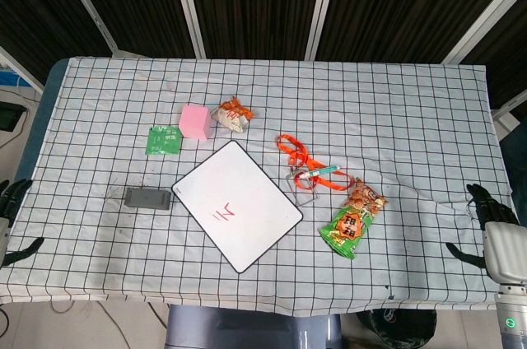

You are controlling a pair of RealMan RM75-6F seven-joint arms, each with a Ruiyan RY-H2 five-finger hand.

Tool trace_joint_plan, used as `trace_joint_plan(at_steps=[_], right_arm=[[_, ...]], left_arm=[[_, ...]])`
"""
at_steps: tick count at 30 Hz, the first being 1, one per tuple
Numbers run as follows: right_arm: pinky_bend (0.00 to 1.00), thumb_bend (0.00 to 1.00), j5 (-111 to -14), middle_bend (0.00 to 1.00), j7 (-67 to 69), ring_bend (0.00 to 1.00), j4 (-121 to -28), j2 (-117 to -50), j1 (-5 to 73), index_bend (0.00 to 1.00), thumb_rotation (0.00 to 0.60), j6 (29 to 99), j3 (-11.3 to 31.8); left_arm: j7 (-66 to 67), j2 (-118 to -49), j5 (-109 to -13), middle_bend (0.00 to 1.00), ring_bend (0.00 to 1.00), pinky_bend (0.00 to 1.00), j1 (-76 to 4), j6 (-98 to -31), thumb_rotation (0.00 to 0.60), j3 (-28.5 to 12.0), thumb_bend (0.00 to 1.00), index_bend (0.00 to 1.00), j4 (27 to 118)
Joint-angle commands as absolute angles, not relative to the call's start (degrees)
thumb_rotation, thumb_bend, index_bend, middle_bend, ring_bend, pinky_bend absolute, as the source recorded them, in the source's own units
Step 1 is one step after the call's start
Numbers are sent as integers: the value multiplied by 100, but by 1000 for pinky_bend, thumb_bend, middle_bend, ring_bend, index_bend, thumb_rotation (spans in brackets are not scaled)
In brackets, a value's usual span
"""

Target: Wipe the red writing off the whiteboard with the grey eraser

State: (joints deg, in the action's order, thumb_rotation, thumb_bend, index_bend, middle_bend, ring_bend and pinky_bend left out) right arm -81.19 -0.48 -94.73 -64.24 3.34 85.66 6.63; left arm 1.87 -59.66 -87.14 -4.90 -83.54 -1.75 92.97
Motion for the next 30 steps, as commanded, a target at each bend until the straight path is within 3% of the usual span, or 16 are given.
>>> trace_joint_plan(at_steps=[1,16,23,30], right_arm=[[212,174,-8123,102,-38,194,-9469,-6421,337,20,600,8560,662],[212,174,-8074,102,-98,195,-9481,-6436,351,21,600,8526,673],[212,174,-8068,102,-109,197,-9487,-6433,355,23,600,8516,672],[212,174,-8050,110,-103,197,-9488,-6426,357,34,600,8495,671]], left_arm=[[384,-5941,-8645,72,0,0,-855,-7826,600,-239,143,30,9482],[1306,-6312,-7629,111,0,0,-2371,-5636,600,-659,150,30,9410],[1589,-6624,-7231,147,0,0,-2673,-5310,600,-685,152,32,9193],[1826,-6973,-7170,198,0,0,-2899,-5207,600,-615,153,109,8890]])
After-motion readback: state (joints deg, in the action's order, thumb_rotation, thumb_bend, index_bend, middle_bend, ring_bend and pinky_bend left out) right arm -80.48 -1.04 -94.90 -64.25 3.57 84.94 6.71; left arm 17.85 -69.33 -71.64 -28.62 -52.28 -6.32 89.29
